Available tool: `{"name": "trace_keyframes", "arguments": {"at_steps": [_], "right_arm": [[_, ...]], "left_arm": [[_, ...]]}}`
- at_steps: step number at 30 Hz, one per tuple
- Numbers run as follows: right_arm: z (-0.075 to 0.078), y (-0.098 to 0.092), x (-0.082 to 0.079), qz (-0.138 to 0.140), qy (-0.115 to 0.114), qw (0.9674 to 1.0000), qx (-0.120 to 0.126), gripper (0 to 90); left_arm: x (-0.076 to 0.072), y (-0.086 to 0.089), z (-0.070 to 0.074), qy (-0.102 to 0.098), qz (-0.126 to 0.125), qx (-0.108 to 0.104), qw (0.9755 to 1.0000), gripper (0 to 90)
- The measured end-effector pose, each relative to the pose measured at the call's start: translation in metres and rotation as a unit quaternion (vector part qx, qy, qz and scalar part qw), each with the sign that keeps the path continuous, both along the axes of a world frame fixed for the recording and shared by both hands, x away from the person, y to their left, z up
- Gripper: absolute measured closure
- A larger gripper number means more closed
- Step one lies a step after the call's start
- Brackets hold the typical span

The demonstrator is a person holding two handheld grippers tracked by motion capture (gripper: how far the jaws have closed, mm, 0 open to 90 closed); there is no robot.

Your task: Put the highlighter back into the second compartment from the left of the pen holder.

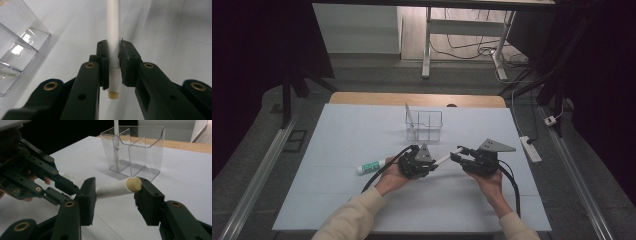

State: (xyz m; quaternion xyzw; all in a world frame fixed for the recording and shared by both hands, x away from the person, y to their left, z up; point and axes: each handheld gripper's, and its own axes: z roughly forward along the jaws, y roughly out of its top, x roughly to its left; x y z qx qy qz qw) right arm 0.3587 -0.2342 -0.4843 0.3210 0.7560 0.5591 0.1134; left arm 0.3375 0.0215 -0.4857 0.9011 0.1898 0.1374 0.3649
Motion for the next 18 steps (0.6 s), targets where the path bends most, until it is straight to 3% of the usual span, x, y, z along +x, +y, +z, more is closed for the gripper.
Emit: {"name": "trace_keyframes", "arguments": {"at_steps": [8, 18], "right_arm": [[0.0035, -0.0005, 0.0004, 0.017, 0.002, 0.9997, 0.018, 62.3], [0.0068, -0.0027, 0.0007, 0.05, 0.013, 0.9959, 0.074, 73.5]], "left_arm": [[0.0008, -0.0057, -0.006, 0.006, 0.004, 0.016, 0.9999, 78.7], [0.0013, -0.0077, -0.0082, -0.003, 0.004, 0.016, 0.9998, 78.2]]}}
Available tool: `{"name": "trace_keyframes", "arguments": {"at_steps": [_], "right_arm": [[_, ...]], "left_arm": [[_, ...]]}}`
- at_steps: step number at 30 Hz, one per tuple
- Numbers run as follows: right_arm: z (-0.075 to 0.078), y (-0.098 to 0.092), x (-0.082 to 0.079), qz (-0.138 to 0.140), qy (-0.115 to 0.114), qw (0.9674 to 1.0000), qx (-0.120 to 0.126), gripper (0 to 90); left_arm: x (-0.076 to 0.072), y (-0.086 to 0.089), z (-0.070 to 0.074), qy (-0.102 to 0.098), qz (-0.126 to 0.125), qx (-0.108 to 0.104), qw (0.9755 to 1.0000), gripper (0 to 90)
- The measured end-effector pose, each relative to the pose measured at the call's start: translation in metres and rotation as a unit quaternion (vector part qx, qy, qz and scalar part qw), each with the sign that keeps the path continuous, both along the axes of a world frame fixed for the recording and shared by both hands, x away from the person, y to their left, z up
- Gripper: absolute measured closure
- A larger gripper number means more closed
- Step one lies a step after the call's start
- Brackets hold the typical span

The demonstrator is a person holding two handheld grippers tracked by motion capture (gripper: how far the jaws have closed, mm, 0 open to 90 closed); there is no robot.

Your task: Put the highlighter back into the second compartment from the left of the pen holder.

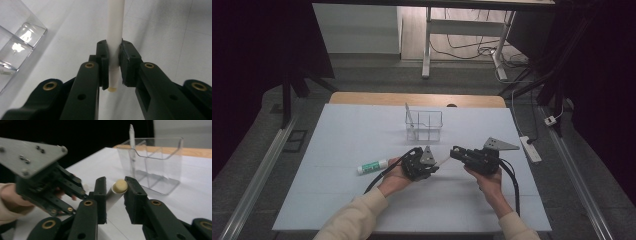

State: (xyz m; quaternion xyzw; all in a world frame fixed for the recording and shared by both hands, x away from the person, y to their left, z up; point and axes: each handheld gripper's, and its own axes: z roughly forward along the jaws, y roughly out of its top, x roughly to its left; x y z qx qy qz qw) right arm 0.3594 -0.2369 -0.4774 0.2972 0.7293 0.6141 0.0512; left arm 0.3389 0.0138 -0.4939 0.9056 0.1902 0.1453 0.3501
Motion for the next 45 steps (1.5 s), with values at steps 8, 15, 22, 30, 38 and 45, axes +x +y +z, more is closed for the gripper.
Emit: {"name": "trace_keyframes", "arguments": {"at_steps": [8, 15, 22, 30, 38, 45], "right_arm": [[0.003, -0.002, -0.001, 0.021, 0.0, 0.9993, 0.033, 77.7], [0.005, -0.01, 0.0, -0.015, -0.013, 0.9996, 0.017, 78.0], [0.006, -0.016, 0.001, -0.027, -0.021, 0.9993, 0.014, 78.1], [0.008, -0.016, 0.0, -0.031, -0.028, 0.9991, 0.005, 78.0], [0.011, -0.018, 0.001, -0.036, -0.034, 0.9987, 0.007, 78.0], [0.018, -0.015, 0.003, -0.04, -0.045, 0.9982, 0.003, 78.0]], "left_arm": [[0.001, 0.003, 0.002, -0.018, 0.004, -0.011, 0.9998, 75.8], [0.004, 0.011, 0.005, -0.019, 0.022, -0.024, 0.9993, 60.7], [0.005, 0.019, 0.007, -0.011, 0.036, -0.04, 0.9985, 53.4], [0.004, 0.031, 0.009, -0.002, 0.053, -0.046, 0.9975, 44.1], [-0.007, 0.052, 0.013, 0.002, 0.074, -0.058, 0.9956, 40.6], [-0.023, 0.08, 0.014, 0.002, 0.093, -0.054, 0.9942, 37.1]]}}
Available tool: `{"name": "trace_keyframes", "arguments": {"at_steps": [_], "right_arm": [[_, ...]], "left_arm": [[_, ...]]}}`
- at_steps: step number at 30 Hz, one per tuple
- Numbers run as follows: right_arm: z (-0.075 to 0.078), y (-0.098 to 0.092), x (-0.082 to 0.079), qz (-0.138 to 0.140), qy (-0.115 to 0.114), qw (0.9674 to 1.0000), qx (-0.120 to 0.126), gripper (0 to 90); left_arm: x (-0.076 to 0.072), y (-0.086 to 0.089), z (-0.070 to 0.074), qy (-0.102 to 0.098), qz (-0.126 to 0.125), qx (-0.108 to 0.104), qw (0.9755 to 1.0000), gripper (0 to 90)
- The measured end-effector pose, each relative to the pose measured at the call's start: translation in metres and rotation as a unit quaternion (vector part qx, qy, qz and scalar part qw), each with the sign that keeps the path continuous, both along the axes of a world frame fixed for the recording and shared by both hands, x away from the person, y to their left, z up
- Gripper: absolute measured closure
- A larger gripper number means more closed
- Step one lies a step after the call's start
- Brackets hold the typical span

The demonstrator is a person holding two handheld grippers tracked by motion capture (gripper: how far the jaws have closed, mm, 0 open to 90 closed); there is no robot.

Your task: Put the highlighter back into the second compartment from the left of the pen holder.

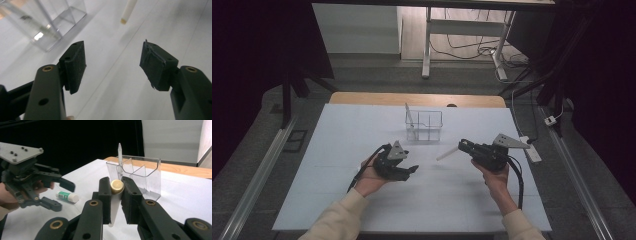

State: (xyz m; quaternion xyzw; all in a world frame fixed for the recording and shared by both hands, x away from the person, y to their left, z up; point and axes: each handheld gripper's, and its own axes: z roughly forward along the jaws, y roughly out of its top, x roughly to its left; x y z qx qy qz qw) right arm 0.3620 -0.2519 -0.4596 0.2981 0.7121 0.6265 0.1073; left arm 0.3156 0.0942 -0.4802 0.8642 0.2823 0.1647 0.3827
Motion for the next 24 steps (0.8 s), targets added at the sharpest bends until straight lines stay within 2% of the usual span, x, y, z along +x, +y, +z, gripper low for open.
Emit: {"name": "trace_keyframes", "arguments": {"at_steps": [7, 13, 18, 24], "right_arm": [[0.009, 0.006, 0.005, -0.003, -0.007, 1.0, 0.003, 78.0], [0.024, 0.017, 0.009, -0.004, -0.024, 0.9997, 0.006, 78.0], [0.029, 0.027, 0.015, -0.005, -0.027, 0.9996, 0.0, 78.0], [0.033, 0.035, 0.025, -0.013, -0.025, 0.9996, -0.003, 78.0]], "left_arm": [[-0.019, 0.039, 0.0, 0.006, 0.029, -0.015, 0.9995, 35.4], [-0.027, 0.07, -0.001, 0.006, 0.057, -0.028, 0.9979, 35.1], [-0.025, 0.083, -0.005, 0.013, 0.067, -0.029, 0.9972, 34.8], [-0.024, 0.088, -0.007, 0.017, 0.068, -0.029, 0.9971, 34.6]]}}
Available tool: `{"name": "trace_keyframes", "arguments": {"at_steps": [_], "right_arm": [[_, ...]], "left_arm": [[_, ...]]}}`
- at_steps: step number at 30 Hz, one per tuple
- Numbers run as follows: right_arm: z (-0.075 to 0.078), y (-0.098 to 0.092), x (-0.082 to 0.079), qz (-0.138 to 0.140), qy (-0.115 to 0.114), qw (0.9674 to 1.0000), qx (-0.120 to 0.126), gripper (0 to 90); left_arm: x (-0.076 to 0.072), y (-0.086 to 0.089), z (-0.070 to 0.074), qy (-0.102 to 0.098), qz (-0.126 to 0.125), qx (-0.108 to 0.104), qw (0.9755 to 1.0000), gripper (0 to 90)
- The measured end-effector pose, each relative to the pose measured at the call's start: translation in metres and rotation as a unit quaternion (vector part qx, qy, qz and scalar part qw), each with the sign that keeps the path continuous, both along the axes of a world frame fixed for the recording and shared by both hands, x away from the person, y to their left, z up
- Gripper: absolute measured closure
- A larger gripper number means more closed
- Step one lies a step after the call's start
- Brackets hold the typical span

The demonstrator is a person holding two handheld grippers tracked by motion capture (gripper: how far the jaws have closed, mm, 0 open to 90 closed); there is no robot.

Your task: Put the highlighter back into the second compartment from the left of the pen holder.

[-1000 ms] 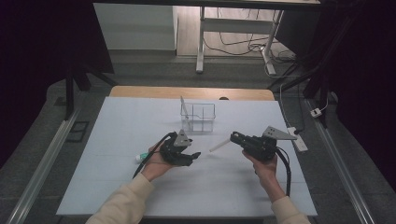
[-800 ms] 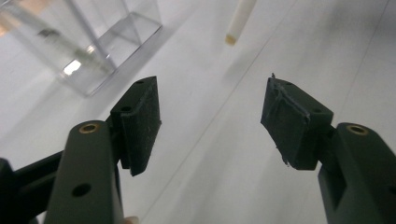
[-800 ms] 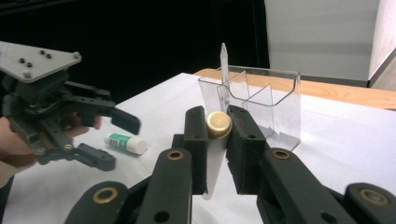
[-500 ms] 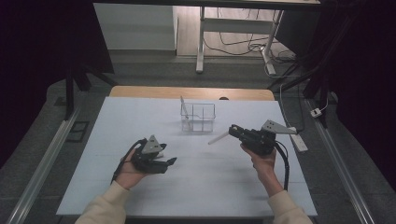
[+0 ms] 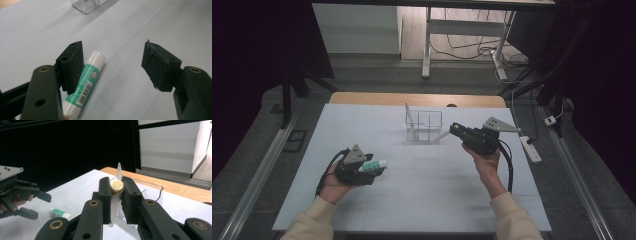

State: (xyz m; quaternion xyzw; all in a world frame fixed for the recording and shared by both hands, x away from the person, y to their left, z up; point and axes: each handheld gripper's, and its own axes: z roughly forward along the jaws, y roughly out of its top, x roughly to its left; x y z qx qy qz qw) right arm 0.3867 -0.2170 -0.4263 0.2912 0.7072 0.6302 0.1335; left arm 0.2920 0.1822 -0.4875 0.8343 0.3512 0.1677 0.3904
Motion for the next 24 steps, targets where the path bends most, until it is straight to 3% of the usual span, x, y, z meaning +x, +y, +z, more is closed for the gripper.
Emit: {"name": "trace_keyframes", "arguments": {"at_steps": [13, 24], "right_arm": [[0.019, 0.011, 0.011, -0.008, -0.017, 0.9998, 0.005, 78.0], [0.025, 0.015, 0.022, -0.018, -0.017, 0.9997, 0.009, 78.0]], "left_arm": [[0.001, 0.001, -0.001, 0.002, 0.002, 0.001, 1.0, 34.4], [0.001, 0.002, -0.002, 0.005, 0.003, 0.003, 1.0, 34.4]]}}
